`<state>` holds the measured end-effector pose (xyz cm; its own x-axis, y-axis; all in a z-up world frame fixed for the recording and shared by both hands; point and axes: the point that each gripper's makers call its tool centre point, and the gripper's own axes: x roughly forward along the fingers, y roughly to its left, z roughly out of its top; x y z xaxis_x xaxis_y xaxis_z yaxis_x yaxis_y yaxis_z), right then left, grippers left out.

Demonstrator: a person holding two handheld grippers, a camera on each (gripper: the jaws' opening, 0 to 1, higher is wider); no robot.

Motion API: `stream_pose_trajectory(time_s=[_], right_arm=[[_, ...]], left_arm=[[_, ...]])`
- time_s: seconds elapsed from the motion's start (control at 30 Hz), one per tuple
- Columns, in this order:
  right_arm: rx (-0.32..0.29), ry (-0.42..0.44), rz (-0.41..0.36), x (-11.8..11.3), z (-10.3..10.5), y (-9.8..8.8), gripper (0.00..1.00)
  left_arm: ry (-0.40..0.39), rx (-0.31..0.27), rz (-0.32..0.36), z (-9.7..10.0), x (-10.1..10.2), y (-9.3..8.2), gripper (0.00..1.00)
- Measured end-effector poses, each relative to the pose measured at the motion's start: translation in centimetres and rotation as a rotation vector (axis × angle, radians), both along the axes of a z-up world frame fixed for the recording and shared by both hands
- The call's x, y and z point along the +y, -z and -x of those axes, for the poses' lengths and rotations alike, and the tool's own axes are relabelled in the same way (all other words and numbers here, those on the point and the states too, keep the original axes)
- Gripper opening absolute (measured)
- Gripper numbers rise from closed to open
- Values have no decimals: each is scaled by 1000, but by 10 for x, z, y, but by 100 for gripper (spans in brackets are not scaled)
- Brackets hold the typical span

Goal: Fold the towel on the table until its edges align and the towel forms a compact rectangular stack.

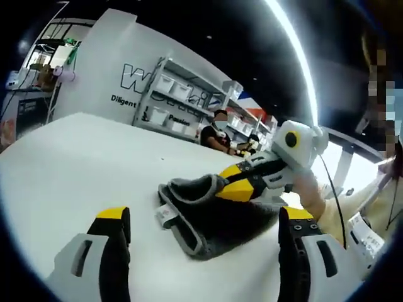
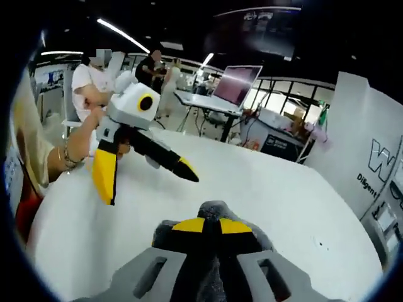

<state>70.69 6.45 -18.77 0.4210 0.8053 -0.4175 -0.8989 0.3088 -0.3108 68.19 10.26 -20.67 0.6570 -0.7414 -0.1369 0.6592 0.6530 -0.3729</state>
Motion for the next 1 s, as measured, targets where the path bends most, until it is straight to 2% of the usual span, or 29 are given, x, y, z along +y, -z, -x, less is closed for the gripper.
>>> stream_pose_trajectory(time_s=[0.3,0.47,0.53,0.67,0.73,0.87,0.93,1.0], right_arm=[[-108,84,-119,-14,-19,-57,1],[-151,83,-158,-10,-17,-77,1],[-141,49,-169,-1,-11,-78,1],[-83,1,-139,12,-3,-56,1],[-19,-18,-118,16,2,-38,1],[155,-82,-81,23,19,0,2],[202,-99,-57,24,25,14,3],[255,-114,-31,24,32,30,10]], left_arm=[[9,16,-6,1,-2,4,96],[16,21,-6,2,-5,5,96],[19,22,-5,2,-5,5,96],[18,23,-8,3,-5,5,96],[22,22,-3,3,-5,4,96],[27,3,33,5,-3,-3,96],[28,-8,60,5,-2,-8,96],[26,-12,83,5,-1,-10,96]])
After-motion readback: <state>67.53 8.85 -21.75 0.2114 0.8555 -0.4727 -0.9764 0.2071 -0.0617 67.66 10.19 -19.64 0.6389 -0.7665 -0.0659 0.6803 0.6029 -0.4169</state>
